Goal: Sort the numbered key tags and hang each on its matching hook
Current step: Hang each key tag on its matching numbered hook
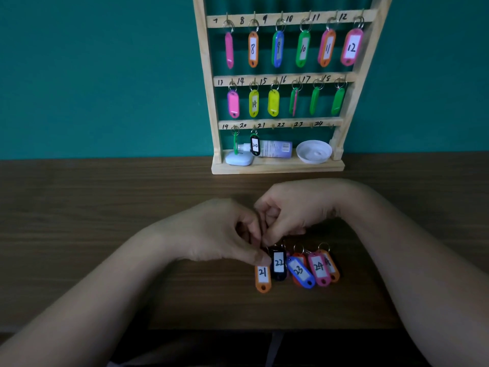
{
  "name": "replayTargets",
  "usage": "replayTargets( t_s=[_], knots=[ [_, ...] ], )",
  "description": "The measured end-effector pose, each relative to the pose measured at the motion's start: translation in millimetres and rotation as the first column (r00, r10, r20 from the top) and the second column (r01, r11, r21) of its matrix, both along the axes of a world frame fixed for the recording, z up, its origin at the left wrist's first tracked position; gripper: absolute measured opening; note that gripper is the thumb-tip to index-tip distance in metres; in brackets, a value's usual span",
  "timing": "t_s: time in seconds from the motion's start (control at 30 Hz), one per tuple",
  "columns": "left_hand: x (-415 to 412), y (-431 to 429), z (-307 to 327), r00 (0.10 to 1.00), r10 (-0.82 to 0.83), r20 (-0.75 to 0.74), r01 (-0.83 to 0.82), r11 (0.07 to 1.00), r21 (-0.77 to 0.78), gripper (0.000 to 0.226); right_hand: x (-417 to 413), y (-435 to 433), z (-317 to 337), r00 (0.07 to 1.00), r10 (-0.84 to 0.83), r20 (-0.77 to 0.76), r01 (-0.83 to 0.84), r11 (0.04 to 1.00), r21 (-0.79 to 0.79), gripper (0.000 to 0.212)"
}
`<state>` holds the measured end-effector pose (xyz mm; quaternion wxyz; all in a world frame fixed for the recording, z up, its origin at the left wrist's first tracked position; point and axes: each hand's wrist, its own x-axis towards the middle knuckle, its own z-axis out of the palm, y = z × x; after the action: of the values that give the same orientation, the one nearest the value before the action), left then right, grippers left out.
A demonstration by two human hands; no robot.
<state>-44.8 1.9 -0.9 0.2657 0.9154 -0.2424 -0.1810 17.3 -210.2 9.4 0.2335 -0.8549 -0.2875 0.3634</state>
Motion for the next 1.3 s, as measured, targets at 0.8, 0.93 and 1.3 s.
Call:
replayTargets(
  t_s=[0.8,0.93,1.3],
  knots=[
    [5,-3,-10,0.991,0.077,0.107,-0.073,0.997,-0.037,0.021,2,-7,6,1.0,0.02,-0.023,-0.02,1.0,0.001,0.03],
    [6,-3,-10,0.991,0.083,0.102,-0.08,0.996,-0.028,0.018,3,-6,2,0.999,0.014,-0.038,-0.014,1.0,0.01,0.03],
    [15,1,-15,0.978,0.176,0.114,-0.166,0.982,-0.086,0.018,10,-8,-8,0.998,-0.033,0.05,0.029,0.997,0.077,0.006]
  ],
)
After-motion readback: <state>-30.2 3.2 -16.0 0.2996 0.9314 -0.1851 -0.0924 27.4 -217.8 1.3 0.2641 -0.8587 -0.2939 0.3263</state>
